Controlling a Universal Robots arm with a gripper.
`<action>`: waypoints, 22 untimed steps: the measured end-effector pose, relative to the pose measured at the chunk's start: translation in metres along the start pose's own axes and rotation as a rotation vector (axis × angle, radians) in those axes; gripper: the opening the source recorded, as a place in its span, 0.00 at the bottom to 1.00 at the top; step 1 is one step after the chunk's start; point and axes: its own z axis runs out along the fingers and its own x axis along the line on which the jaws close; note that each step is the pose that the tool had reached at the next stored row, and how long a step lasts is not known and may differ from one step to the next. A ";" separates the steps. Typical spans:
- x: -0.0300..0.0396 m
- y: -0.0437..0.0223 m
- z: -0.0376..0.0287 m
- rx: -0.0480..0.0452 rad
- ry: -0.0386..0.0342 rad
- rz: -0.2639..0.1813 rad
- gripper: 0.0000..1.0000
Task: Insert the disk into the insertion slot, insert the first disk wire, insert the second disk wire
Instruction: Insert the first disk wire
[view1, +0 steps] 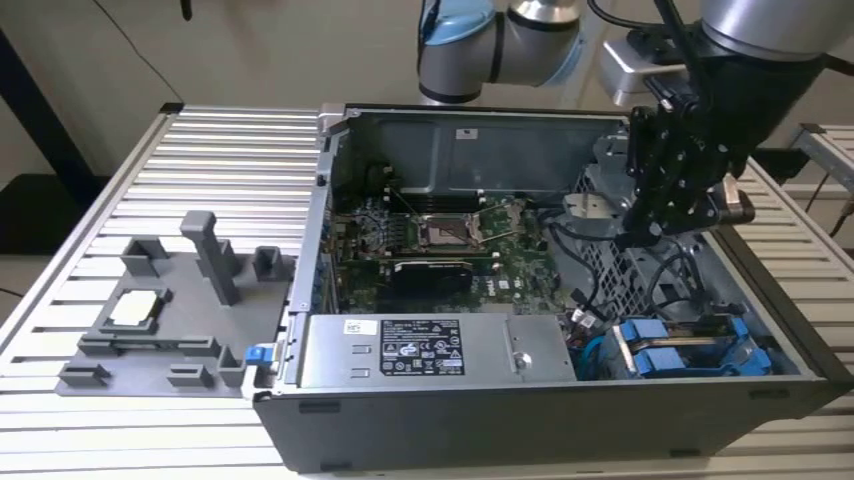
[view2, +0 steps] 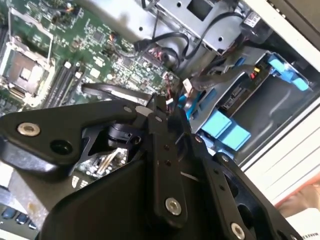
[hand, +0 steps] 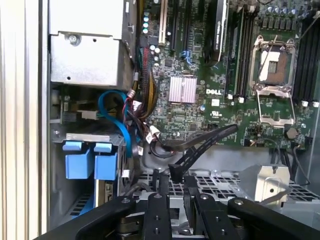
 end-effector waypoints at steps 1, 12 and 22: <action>-0.0002 0.0010 0.0000 -0.0013 0.0141 -0.007 0.27; -0.0114 0.0155 -0.0013 -0.0010 0.0411 -0.022 0.27; -0.0184 0.0179 0.0048 -0.0003 0.0869 -0.085 0.27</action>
